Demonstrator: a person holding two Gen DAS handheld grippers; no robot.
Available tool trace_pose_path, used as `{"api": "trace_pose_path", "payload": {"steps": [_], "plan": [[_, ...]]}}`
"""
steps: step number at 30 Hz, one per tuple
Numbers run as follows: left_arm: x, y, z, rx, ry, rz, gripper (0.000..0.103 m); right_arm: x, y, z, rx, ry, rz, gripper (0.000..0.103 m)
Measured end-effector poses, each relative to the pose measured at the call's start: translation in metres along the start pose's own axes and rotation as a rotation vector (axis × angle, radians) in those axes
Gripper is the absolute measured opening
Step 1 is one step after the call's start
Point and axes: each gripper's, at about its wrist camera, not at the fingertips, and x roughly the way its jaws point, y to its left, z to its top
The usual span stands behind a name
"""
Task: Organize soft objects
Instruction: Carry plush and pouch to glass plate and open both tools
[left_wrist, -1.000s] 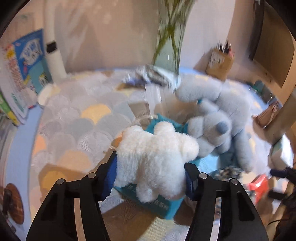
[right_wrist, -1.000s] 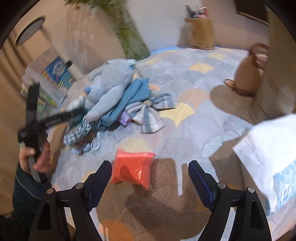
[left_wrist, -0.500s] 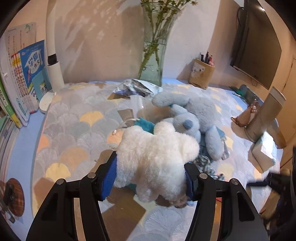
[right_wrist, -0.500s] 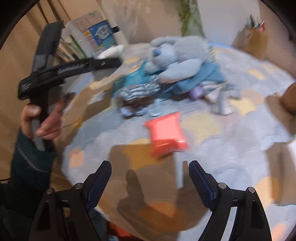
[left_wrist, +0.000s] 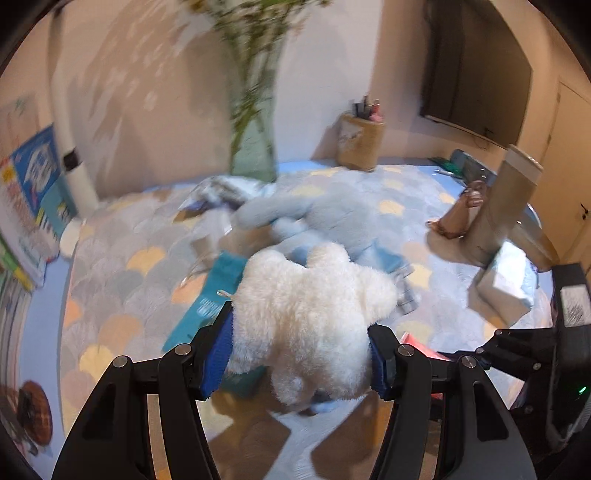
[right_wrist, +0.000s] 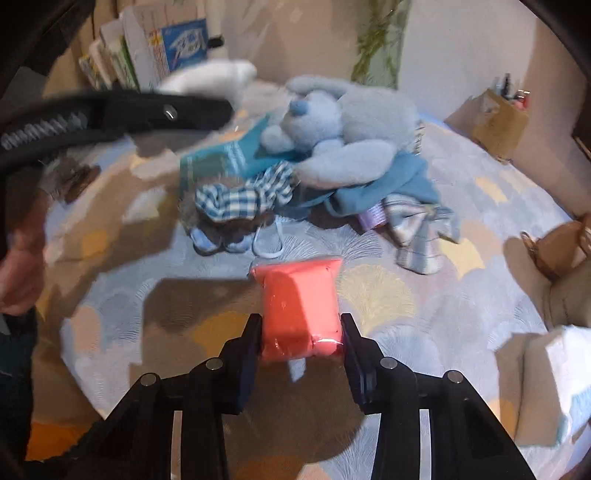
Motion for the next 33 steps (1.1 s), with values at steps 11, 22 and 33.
{"api": "trace_pose_path", "payload": {"steps": [11, 22, 33], "plan": [[-0.011, -0.100, 0.053, 0.154, -0.114, -0.081, 0.059, -0.110, -0.108, -0.003, 0.334, -0.208, -0.057, 0.040], [0.017, -0.204, 0.066, 0.281, -0.054, -0.261, 0.059, -0.165, -0.207, -0.064, 0.587, -0.243, -0.209, 0.040], [0.030, -0.320, 0.083, 0.388, -0.061, -0.387, 0.060, -0.204, -0.306, -0.101, 0.772, -0.289, -0.328, 0.040]]}}
